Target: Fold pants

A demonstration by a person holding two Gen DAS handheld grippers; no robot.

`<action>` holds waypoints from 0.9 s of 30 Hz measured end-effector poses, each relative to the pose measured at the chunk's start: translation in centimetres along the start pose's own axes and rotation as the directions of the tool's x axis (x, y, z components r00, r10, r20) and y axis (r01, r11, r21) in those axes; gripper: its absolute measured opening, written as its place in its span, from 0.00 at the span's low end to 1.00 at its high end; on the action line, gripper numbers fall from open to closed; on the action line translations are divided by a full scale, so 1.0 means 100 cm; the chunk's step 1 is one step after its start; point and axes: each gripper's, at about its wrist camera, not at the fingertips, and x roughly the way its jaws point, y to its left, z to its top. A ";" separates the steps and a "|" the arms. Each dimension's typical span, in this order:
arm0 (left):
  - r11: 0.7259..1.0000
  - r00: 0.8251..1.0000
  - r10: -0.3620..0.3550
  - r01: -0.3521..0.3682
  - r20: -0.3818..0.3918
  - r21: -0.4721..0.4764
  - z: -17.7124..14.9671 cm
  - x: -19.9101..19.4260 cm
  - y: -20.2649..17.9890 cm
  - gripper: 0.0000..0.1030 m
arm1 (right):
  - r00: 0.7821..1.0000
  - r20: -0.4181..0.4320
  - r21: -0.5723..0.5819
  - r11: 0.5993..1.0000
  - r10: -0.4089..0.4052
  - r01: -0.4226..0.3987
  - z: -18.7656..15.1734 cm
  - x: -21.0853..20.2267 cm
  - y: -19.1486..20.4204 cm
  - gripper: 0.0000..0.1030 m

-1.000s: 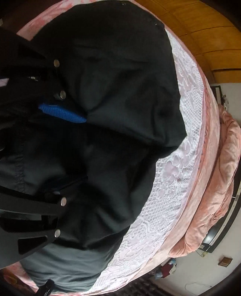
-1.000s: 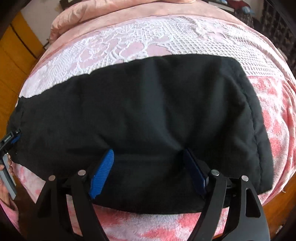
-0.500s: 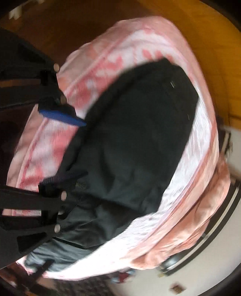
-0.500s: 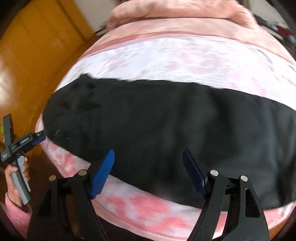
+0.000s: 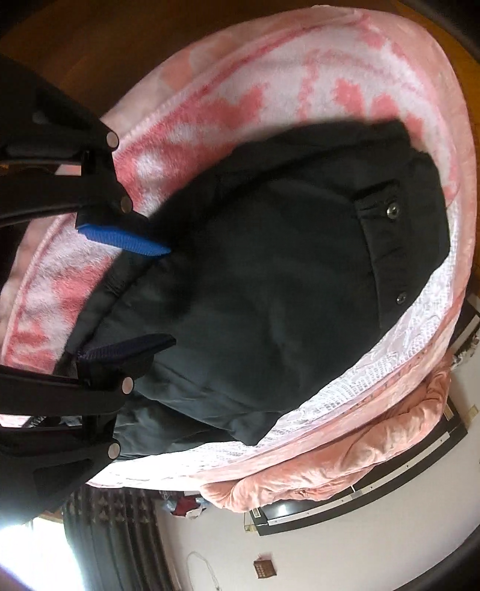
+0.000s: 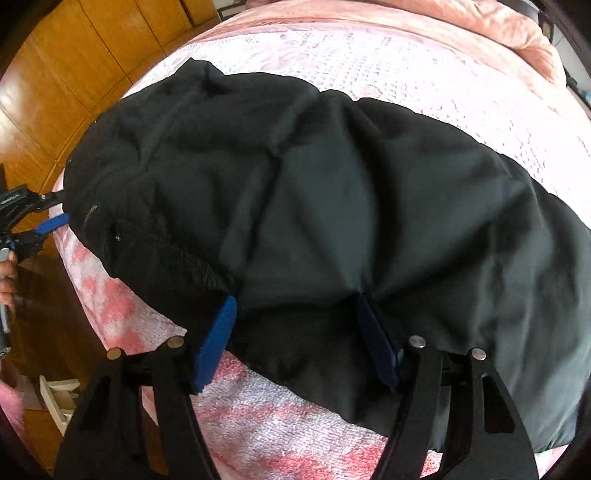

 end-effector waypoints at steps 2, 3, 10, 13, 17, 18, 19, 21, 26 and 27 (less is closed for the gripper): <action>1.000 1.000 -0.008 0.008 -0.004 -0.011 0.002 0.002 0.001 0.42 | 1.000 0.000 0.016 1.000 0.021 -0.021 0.001 -0.001 -0.003 0.70; 1.000 1.000 -0.014 0.014 -0.005 -0.024 0.001 0.003 0.002 0.42 | 1.000 0.001 0.023 0.999 0.031 -0.031 0.002 -0.001 -0.004 0.70; 0.989 1.000 -0.020 0.021 0.006 -0.145 -0.001 0.003 0.024 0.21 | 1.000 0.013 -0.002 1.000 0.006 -0.006 -0.001 0.002 0.002 0.72; 0.982 1.000 -0.019 0.018 -0.002 -0.186 0.000 0.007 0.030 0.22 | 1.000 0.014 -0.008 1.000 0.003 -0.003 -0.001 0.001 0.003 0.72; 0.985 0.999 0.033 -0.030 0.012 -0.168 -0.001 0.007 0.020 0.17 | 1.000 0.016 -0.011 1.000 0.006 -0.005 -0.001 0.002 0.004 0.73; 0.985 0.999 0.044 -0.040 0.025 -0.167 -0.002 0.005 0.019 0.12 | 1.000 0.016 -0.013 1.000 0.005 -0.005 -0.001 0.003 0.005 0.73; 0.985 0.998 0.050 -0.043 0.034 -0.169 -0.002 0.004 0.018 0.05 | 1.000 0.016 -0.014 1.000 0.004 -0.004 -0.001 0.002 0.004 0.73; 0.982 0.997 0.049 -0.036 0.066 -0.184 -0.007 -0.003 0.018 0.02 | 1.000 0.017 -0.016 1.000 0.004 -0.004 -0.001 0.003 0.005 0.73; 0.989 0.976 0.086 -0.060 0.199 -0.132 -0.034 -0.037 -0.001 0.02 | 1.000 0.015 -0.024 1.000 0.012 -0.012 -0.001 0.003 0.004 0.73; 0.990 0.972 0.102 -0.079 0.211 -0.117 -0.041 -0.039 -0.004 0.02 | 1.000 0.014 -0.025 1.000 0.014 -0.014 -0.001 0.002 0.004 0.73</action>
